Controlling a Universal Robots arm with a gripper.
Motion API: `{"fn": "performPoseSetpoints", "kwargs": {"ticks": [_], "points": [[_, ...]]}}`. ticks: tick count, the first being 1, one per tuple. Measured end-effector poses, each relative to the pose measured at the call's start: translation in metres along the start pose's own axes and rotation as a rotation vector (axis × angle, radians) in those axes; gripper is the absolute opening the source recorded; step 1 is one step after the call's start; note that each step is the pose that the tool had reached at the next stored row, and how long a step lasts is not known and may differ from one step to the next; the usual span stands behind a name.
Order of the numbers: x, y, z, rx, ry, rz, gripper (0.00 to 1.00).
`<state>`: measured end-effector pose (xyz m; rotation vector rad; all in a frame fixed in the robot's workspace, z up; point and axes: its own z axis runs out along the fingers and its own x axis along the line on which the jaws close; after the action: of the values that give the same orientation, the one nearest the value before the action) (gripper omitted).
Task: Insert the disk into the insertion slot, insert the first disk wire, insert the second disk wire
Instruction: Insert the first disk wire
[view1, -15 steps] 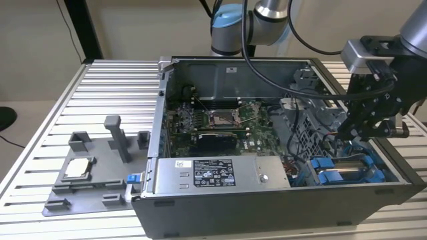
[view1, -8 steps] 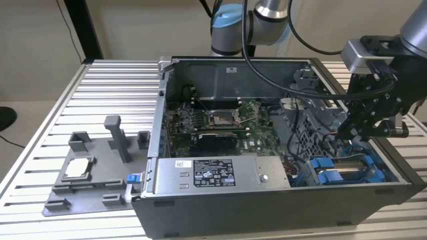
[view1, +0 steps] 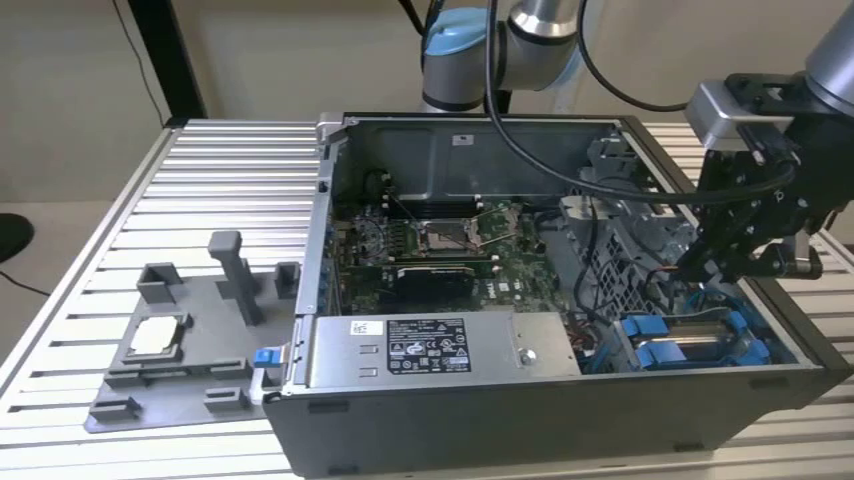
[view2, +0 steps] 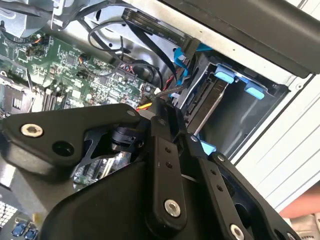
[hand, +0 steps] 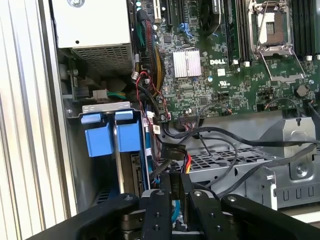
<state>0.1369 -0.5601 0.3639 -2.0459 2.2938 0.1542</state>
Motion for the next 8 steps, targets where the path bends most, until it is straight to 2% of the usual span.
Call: {"fn": "performPoseSetpoints", "kwargs": {"ticks": [8], "points": [[0.0028,-0.0007,0.0002,0.0,0.0002,0.0,0.0]]}}
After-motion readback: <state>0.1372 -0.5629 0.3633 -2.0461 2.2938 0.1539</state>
